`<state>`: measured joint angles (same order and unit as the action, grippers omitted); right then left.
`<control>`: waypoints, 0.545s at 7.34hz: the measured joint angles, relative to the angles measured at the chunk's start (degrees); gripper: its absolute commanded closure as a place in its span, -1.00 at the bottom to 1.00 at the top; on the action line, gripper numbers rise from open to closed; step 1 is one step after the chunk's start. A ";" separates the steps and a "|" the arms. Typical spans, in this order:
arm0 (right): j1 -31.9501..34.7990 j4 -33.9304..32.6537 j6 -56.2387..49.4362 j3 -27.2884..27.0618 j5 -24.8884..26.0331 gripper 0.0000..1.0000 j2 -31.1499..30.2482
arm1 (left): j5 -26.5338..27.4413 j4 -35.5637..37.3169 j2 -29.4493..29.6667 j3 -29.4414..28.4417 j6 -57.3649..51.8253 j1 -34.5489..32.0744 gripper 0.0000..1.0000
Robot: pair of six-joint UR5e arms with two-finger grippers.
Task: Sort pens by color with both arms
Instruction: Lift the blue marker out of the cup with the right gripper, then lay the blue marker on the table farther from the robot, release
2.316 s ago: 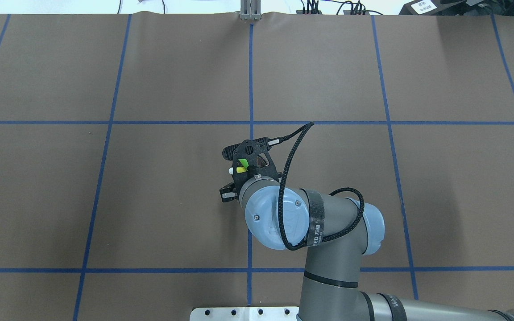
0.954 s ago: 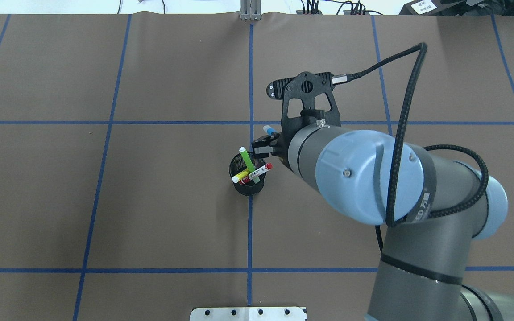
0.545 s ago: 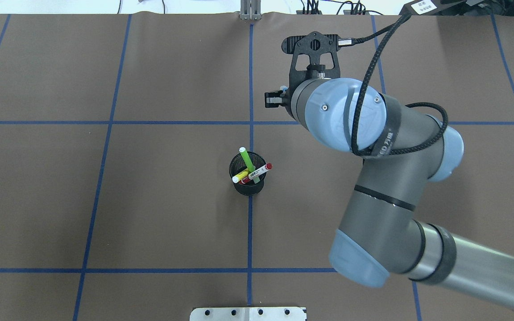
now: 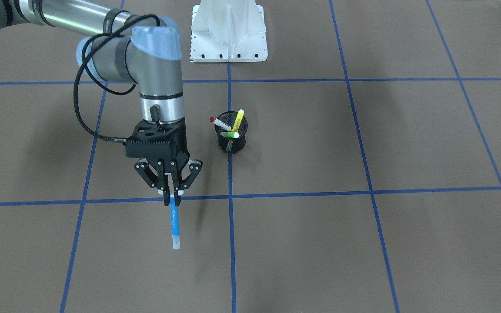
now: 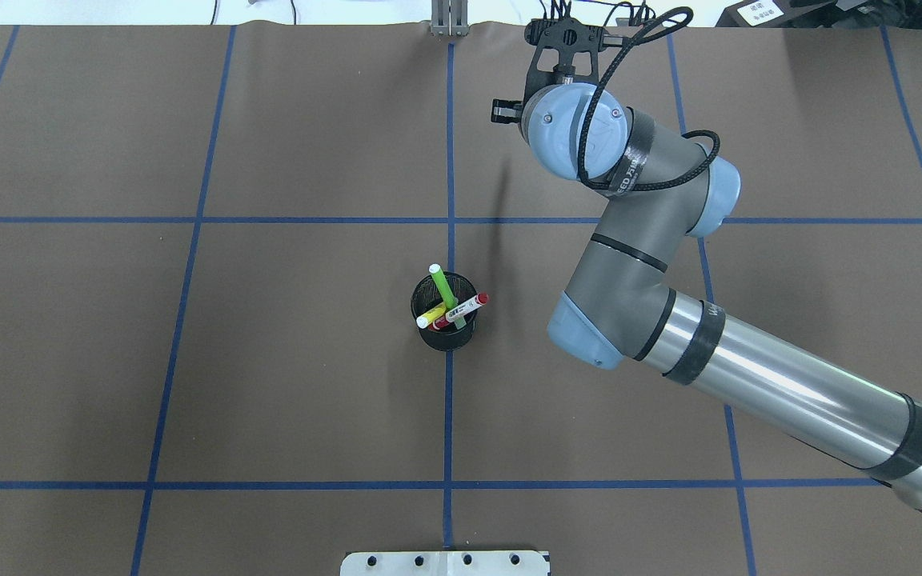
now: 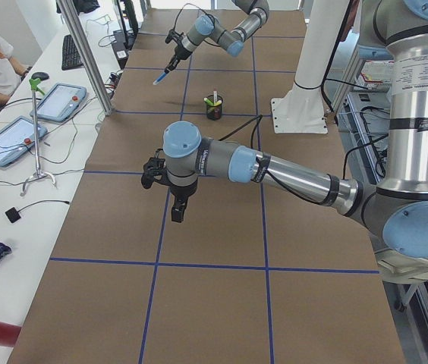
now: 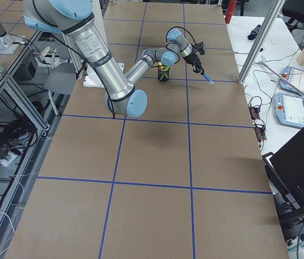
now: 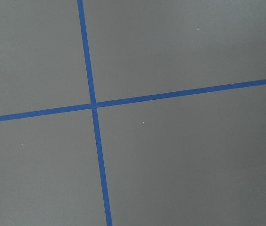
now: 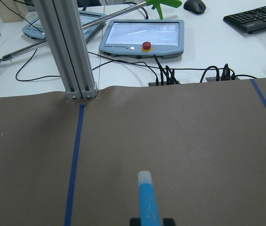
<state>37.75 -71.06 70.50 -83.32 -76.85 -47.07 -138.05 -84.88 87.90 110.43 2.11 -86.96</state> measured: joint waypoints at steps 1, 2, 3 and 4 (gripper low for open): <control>-0.08 3.73 0.76 4.11 1.29 1.00 0.63 | -0.27 0.05 -0.05 0.95 0.36 0.36 -0.99; -0.36 5.62 1.24 6.26 3.36 1.00 0.63 | -0.49 0.13 -0.05 1.50 0.52 0.52 -0.99; -0.61 6.71 1.48 7.23 4.86 1.00 0.26 | -0.58 0.19 0.01 1.75 0.66 0.60 -0.99; -0.92 7.62 1.57 7.63 6.18 1.00 -0.32 | -0.62 0.22 0.10 1.95 0.88 0.62 -0.99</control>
<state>36.83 -63.44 72.07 -75.69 -70.67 -47.39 -138.67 -84.65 88.00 112.37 2.99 -86.34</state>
